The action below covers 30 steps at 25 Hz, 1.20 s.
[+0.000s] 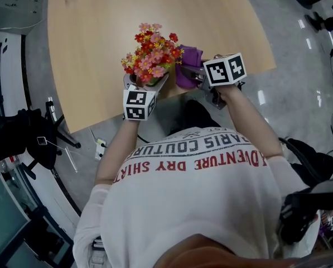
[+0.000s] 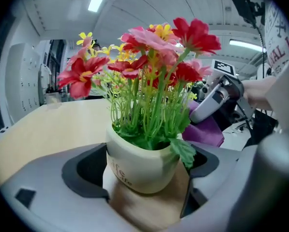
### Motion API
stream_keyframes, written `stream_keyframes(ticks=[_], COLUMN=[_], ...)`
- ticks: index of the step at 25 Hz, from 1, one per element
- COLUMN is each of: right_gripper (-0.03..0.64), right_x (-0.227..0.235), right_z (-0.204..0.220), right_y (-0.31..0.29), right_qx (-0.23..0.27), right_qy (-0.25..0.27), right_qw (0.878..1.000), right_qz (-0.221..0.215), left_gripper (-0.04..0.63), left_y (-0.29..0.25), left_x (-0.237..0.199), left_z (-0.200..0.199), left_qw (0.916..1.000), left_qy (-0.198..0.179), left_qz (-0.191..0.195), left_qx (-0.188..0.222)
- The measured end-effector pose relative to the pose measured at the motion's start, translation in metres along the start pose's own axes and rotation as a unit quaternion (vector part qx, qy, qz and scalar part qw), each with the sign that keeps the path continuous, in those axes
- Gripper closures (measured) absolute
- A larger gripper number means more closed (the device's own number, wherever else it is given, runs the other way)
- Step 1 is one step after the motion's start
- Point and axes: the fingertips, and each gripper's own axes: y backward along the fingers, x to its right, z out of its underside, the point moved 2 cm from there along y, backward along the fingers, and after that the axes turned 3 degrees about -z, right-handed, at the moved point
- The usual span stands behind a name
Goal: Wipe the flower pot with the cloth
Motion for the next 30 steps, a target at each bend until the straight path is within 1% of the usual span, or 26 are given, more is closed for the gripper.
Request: stream_keyframes(ticks=[3,7,11,14,19,22,27,30], right_gripper=[0.557,0.557,0.557,0.557,0.557,0.557,0.558,0.558], right_x=[-0.009,-0.015,-0.019,-0.019,-0.009,-0.002,0.022,0.034], right_z=[-0.005,-0.01,-0.009,-0.008,-0.008,-0.009,-0.009,-0.008], right_y=[-0.004,-0.007,-0.012,-0.019,-0.029,-0.034,-0.049,-0.055], right_qx=[0.003,0.01,0.015,0.01,-0.006,-0.018,-0.063,-0.085], right_qy=[-0.015,-0.026,-0.023,-0.023,-0.019,-0.016,0.015,0.03], right_qw=[1.0,0.998,0.998,0.998,0.999,0.999,0.997,0.993], right_qz=[-0.027,-0.048,-0.051,-0.052,-0.042,-0.024,0.045,0.069], left_gripper=[0.107,0.107,0.107,0.107,0.107,0.107,0.107,0.107], left_y=[-0.002,-0.004,0.0,0.002,0.0,0.002,-0.001,-0.005], left_x=[-0.002,-0.003,-0.001,-0.003,-0.003,-0.003,-0.005,-0.006], left_z=[-0.003,-0.004,0.0,0.0,-0.001,-0.003,-0.004,-0.003], left_qw=[0.9988,0.9968,0.9957,0.9956,0.9958,0.996,0.9962,0.9958], left_qy=[-0.024,-0.04,-0.048,-0.049,-0.048,-0.048,-0.044,-0.046], left_qz=[0.04,0.064,0.074,0.073,0.072,0.071,0.072,0.075], left_qx=[-0.014,-0.027,-0.031,-0.03,-0.029,-0.026,-0.022,-0.024])
